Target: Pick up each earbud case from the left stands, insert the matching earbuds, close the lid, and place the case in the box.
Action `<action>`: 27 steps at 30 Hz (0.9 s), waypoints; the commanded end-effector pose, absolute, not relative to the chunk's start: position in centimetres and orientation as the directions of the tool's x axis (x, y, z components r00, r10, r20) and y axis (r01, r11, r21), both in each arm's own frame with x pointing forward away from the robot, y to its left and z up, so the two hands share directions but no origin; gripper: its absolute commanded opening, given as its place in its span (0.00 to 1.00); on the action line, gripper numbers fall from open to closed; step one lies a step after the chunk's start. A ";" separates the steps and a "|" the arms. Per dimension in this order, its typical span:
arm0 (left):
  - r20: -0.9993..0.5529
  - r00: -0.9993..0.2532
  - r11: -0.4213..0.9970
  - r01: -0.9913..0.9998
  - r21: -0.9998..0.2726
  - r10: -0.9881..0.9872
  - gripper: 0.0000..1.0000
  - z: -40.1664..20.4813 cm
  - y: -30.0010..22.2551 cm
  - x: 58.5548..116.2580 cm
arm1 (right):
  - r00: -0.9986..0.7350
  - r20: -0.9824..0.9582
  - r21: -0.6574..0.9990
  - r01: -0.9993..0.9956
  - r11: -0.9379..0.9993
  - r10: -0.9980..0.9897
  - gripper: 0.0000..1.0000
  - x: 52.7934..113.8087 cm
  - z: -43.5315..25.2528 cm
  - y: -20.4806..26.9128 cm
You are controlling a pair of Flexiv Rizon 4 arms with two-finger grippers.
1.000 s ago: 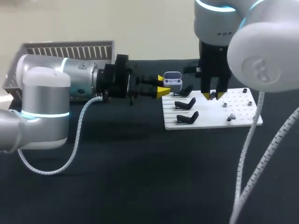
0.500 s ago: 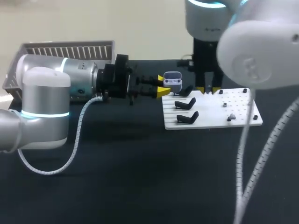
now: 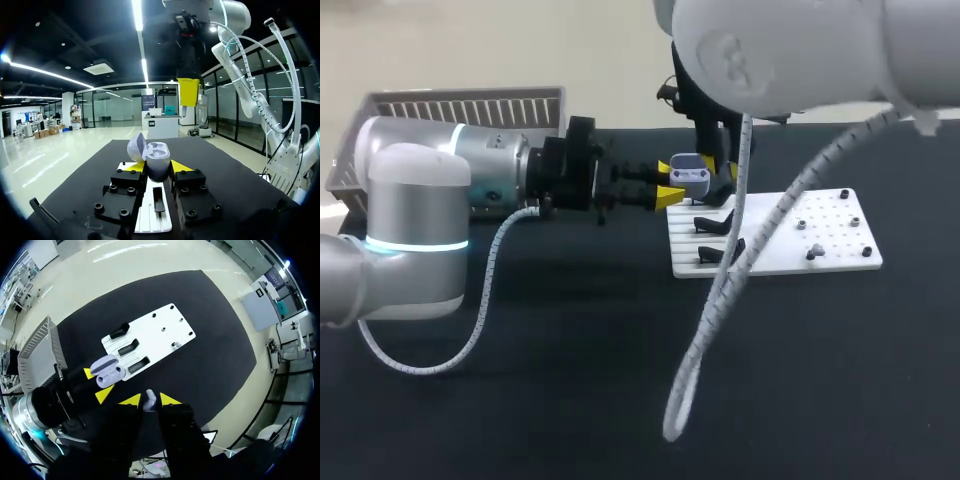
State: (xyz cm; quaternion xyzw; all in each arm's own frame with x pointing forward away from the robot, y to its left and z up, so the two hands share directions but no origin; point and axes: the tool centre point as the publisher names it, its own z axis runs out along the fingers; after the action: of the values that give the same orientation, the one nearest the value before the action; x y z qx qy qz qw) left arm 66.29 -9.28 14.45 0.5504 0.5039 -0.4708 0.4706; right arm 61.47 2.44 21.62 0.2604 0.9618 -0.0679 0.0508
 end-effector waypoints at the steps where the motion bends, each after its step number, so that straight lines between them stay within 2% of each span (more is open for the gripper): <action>1: -0.993 0.051 -0.045 0.998 0.046 0.109 0.00 14.4 -9.3 66.2 | -0.860 -0.129 -0.112 0.508 0.854 0.495 0.00 61.7 21.7 2.6; 8: -0.993 0.051 -0.045 0.998 0.046 0.109 0.00 14.4 -9.3 66.2 | -0.860 -0.129 -0.112 0.508 0.854 0.495 0.00 61.7 21.7 2.6; 15: -0.993 0.051 -0.045 0.998 0.046 0.109 0.00 14.4 -9.3 66.2 | -0.793 -0.180 -0.072 0.601 0.796 0.583 0.00 63.2 21.8 4.7; 27: -0.993 0.051 -0.045 0.998 0.046 0.109 0.00 14.4 -9.3 66.2 | -0.707 -0.114 -0.073 0.706 0.704 0.698 0.00 64.6 21.6 5.9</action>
State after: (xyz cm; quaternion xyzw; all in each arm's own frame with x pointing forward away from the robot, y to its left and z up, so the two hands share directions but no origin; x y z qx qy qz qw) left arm 66.29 -9.28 14.45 0.5504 0.5039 -0.4708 0.4706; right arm 63.94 5.70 21.42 0.3773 0.9236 -0.0467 0.0482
